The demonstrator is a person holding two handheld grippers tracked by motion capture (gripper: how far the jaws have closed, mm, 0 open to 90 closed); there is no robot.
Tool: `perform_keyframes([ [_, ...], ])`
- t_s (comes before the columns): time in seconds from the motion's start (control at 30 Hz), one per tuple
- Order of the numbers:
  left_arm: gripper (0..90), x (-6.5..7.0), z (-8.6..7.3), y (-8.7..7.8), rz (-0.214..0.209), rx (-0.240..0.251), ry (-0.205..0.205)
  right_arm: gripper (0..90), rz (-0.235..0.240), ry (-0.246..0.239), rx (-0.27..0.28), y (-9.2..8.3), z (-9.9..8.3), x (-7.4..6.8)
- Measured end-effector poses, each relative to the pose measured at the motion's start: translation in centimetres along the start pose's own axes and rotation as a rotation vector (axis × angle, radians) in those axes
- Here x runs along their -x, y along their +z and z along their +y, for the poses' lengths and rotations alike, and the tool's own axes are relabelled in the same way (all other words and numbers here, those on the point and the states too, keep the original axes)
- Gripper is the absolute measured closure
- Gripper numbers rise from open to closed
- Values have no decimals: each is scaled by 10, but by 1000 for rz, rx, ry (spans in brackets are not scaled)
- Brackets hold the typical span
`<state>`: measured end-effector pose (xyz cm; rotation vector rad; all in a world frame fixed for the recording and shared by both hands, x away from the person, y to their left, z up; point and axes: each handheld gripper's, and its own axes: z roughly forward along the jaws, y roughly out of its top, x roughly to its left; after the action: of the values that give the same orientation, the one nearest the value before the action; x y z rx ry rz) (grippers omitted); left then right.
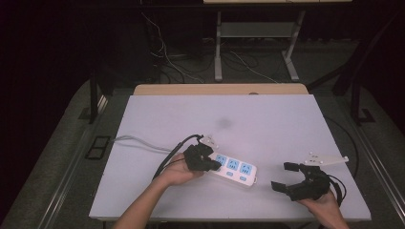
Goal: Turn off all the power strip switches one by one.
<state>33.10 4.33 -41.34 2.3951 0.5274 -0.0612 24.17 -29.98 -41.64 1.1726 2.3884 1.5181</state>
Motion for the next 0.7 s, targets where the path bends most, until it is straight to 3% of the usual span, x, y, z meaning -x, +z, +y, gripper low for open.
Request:
perform_keyframes([
  [0.7, 895, 0, 0, 0, 0, 2, -15, 3, -5, 9, 3, -2, 0, 2],
])
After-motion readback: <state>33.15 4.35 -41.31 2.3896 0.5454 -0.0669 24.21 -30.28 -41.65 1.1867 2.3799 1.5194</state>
